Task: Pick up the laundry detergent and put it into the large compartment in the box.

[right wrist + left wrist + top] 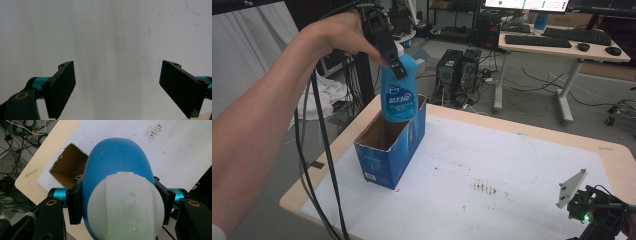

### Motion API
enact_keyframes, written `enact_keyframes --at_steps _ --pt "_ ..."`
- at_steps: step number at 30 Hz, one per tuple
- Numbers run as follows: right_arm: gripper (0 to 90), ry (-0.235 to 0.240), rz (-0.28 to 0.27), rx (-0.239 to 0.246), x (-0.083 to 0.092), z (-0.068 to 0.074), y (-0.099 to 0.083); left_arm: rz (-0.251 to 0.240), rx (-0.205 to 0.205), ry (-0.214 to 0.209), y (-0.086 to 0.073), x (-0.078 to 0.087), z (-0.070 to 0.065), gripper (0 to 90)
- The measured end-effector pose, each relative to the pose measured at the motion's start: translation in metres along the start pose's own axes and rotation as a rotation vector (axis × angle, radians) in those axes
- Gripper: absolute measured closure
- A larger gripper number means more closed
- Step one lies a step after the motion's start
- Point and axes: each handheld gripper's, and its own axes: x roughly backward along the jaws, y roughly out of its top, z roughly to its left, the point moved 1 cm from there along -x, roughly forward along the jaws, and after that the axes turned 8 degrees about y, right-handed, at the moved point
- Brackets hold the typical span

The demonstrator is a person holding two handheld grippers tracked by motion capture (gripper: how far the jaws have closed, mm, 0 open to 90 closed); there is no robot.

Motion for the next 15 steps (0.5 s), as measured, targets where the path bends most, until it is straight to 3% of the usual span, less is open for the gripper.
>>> enact_keyframes --at_steps 9,15 --pt "12.9 0.005 0.006 0.0 -0.005 0.001 0.003 0.018 0.026 0.003 -0.019 -0.011 0.008 38.5" --pt "12.9 0.006 0.009 -0.005 -0.006 0.001 0.003 0.03 0.023 -0.001 -0.026 -0.022 0.006 38.5"
